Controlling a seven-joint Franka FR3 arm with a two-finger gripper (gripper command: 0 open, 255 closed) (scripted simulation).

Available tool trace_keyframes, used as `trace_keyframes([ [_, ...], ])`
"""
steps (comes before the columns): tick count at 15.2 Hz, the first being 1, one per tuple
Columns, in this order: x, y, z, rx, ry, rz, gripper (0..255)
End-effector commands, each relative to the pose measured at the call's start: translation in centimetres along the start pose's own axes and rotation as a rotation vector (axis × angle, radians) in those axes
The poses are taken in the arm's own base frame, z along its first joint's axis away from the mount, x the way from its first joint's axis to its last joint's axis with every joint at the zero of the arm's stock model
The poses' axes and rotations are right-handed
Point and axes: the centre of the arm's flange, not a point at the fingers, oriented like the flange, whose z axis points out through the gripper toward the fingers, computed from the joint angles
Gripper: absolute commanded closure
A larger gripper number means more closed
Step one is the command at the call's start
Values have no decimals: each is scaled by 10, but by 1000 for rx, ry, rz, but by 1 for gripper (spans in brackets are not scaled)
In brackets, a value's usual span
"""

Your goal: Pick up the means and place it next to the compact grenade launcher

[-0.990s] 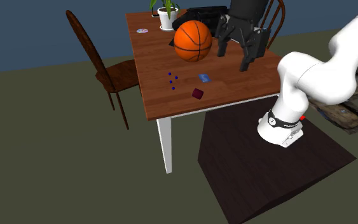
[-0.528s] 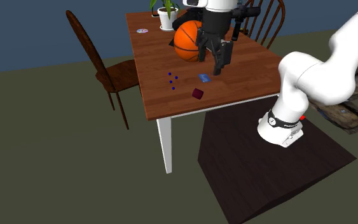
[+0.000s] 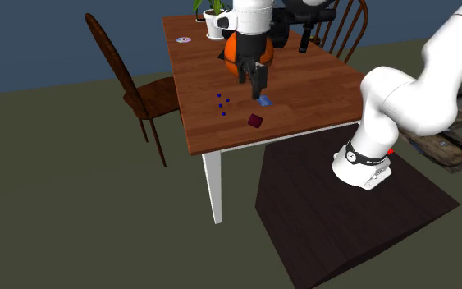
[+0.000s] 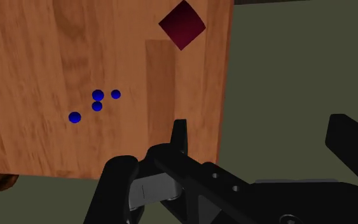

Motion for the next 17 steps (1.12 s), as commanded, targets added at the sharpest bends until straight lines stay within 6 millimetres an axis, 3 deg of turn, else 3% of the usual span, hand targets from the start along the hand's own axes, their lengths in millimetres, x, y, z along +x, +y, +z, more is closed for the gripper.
trace_keyframes([
  [1,6,25,15,-5,-13,12,0],
  [12,27,146,89,-30,-83,74,0],
  [17,25,152,113,-31,-85,77,0],
])
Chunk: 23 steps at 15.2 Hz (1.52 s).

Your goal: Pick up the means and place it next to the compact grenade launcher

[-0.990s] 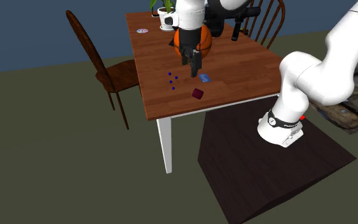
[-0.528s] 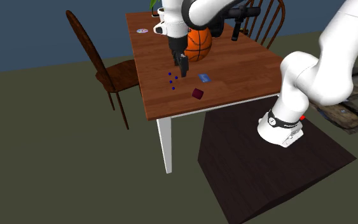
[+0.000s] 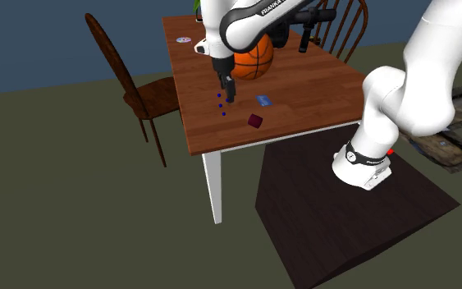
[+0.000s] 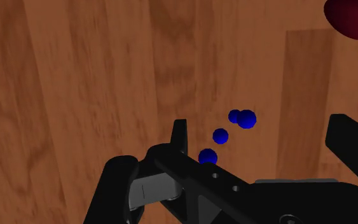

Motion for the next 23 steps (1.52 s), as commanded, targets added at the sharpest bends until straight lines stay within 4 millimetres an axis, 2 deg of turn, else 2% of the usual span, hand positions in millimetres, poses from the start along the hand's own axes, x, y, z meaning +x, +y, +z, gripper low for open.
trace_keyframes([
  [1,1,1,11,0,0,0,0],
  [4,1,1,25,0,0,0,0],
  [11,1,1,25,0,0,0,0],
  [12,1,1,25,0,0,0,255],
  [21,1,1,25,0,0,0,255],
  [23,-1,1,14,0,0,0,255],
])
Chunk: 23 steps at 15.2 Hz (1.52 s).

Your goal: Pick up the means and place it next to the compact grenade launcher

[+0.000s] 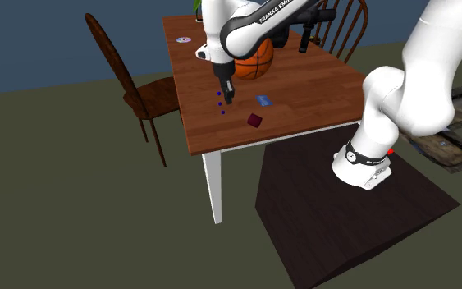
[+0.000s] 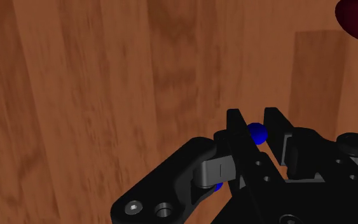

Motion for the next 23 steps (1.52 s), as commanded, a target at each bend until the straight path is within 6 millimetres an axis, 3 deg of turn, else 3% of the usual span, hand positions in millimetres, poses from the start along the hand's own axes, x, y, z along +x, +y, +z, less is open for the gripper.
trace_keyframes([
  [1,-1,0,-9,0,0,0,255],
  [23,-14,6,-124,0,0,0,255],
])
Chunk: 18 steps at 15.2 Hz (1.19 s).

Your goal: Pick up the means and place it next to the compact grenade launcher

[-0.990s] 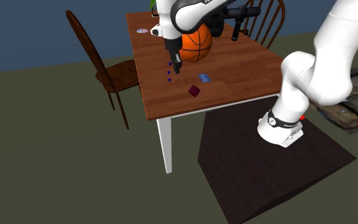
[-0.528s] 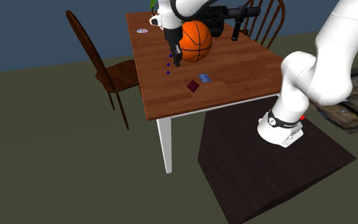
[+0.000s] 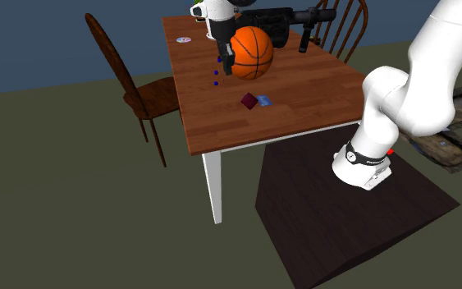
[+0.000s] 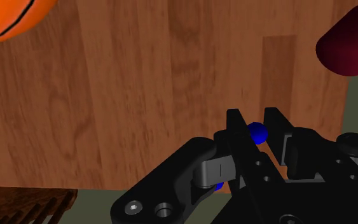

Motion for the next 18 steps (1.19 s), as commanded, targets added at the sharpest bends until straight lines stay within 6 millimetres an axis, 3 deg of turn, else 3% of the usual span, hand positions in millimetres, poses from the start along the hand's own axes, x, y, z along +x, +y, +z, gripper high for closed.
trace_keyframes([
  [1,-2,0,-10,0,0,0,255],
  [18,-11,5,-99,0,0,0,255],
])
